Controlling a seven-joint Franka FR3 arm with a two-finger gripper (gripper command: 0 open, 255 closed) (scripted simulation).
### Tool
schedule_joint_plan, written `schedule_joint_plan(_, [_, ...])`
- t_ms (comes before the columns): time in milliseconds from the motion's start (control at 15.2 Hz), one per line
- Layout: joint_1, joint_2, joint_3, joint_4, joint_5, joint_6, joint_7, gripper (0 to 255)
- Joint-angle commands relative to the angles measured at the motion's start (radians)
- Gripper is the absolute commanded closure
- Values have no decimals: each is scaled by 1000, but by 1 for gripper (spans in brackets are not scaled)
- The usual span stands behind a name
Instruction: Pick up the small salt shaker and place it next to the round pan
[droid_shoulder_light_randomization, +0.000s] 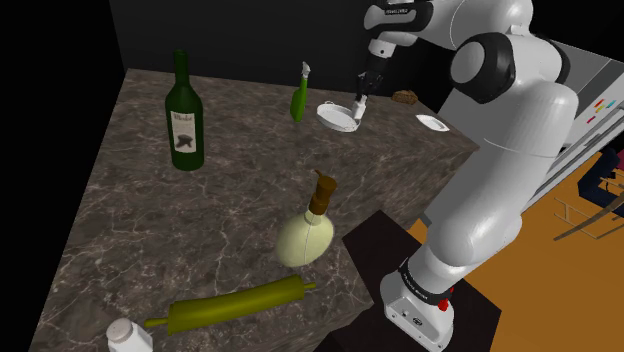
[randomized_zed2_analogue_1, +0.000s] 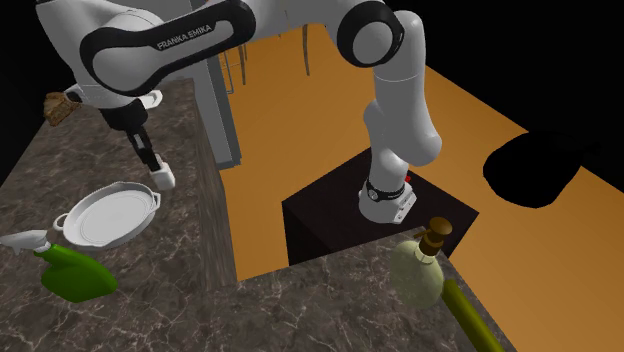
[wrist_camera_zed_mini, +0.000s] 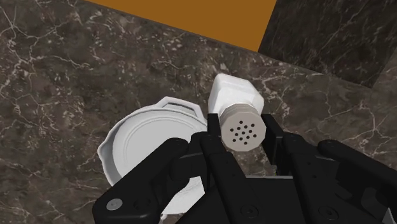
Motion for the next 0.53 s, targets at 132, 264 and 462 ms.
schedule_joint_plan(132, [1,3,1,-50,2,53,-3,255])
schedule_joint_plan(264, [1,7,1,-72,3,79,-4,255])
schedule_joint_plan(462, [1,14,3,-103,6,116,-6,255])
